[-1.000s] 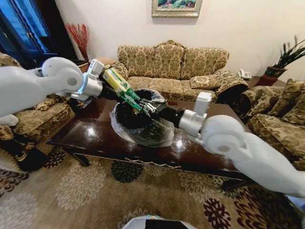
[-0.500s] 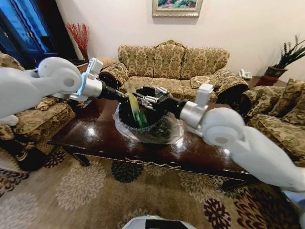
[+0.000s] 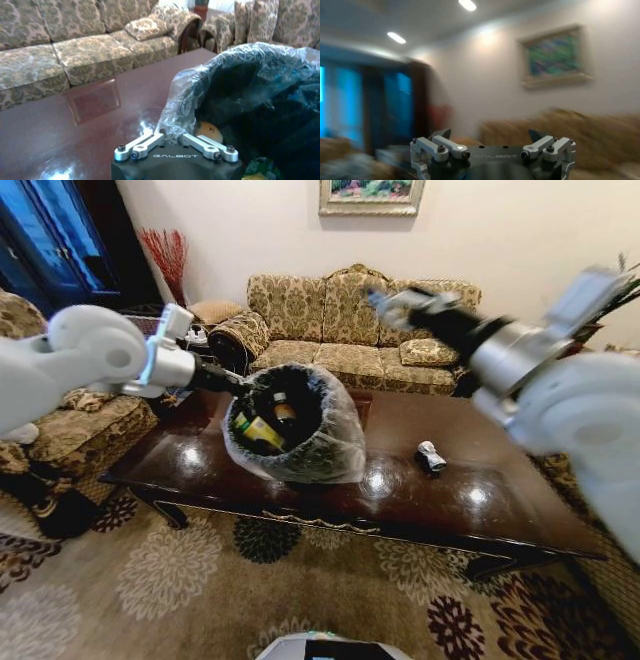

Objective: Move to the front of the table and place the trash on the table into the trash bin.

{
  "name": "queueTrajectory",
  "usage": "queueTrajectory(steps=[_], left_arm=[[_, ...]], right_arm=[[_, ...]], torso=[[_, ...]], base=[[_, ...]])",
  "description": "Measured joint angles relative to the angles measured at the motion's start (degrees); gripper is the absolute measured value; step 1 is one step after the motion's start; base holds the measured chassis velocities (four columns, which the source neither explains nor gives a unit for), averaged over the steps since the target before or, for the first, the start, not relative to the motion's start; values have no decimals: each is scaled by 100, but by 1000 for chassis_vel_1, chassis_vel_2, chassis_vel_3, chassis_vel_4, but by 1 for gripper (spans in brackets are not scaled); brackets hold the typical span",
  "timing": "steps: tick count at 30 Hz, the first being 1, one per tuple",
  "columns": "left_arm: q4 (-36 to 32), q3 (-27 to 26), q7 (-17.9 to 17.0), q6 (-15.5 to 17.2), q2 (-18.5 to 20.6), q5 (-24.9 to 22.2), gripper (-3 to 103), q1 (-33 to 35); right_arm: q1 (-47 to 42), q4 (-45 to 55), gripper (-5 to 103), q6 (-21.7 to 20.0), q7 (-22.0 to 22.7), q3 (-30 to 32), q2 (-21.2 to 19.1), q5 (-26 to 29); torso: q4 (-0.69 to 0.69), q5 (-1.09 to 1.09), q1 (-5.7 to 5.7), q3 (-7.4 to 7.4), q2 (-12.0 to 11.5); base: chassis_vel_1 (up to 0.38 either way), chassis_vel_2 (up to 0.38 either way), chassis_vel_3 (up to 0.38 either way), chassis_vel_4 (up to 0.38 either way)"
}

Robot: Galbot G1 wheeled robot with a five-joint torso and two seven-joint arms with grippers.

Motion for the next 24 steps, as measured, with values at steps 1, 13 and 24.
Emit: queueTrajectory(steps=[1,13,24], left_arm=[[-64,-22,-6,0,-186,52,0,-49],[-180,-91,125,7,-1020,297,0,-238],[40,-91,239,-44,-1232,324,0,-243]], right_arm=[[-512,-121,100,-178,-27,424,-168,-47],[-3076,-1286,100,-794,-735,1078,327,-2433],[-3282,-2048,100,-666,-1247,268,849,-3553]], torso=[[-2,2,0,0,0],[0,2,1,1,0],[0,0,0,0,0]], base=[[0,0,0,0],[0,0,0,0],[0,0,0,0]])
